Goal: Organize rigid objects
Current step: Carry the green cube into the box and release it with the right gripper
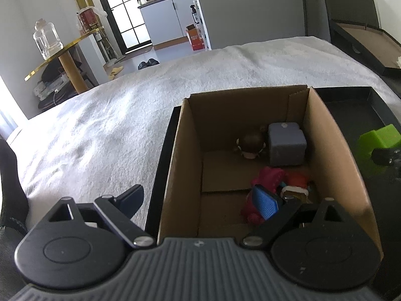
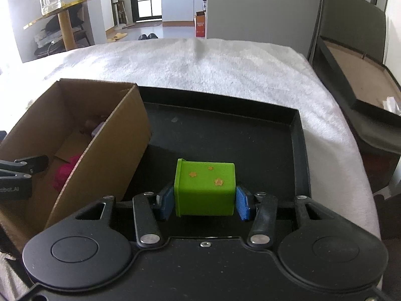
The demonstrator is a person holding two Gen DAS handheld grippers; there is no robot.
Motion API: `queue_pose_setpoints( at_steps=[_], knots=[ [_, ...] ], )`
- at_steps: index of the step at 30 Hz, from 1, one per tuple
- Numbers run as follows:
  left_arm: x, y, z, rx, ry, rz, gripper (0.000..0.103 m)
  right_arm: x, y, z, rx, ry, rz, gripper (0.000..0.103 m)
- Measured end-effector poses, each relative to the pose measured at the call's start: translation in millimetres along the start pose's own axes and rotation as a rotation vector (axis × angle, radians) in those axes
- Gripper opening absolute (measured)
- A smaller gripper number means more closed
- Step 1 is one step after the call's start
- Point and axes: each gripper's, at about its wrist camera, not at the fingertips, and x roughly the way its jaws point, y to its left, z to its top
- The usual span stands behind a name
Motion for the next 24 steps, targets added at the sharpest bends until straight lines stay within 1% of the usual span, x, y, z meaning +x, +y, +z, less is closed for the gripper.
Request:
queue_pose_setpoints(
  at_steps=[8,17,23,24],
  knots=[
    [-6,7,0,-0.01,-0.011,-0.021,0.092,-18,7,10,-0.022,-0.046,-0.012,0.048],
    [-11,18,-1,-0.05,-0.018,-0.053,0.092,-38,19,28,-0.056,-0.113,-0.014,0.048],
    [-12,24,-4,-0.061,-0.019,-0.076,0.088,-45,32,39,-0.078,-0.146,0.005,0.048],
    [-13,25,-5,-0.062,-0.021,-0.078,0.086,-45,34,41,-0.082,-0.15,0.01,0.048]
  ],
)
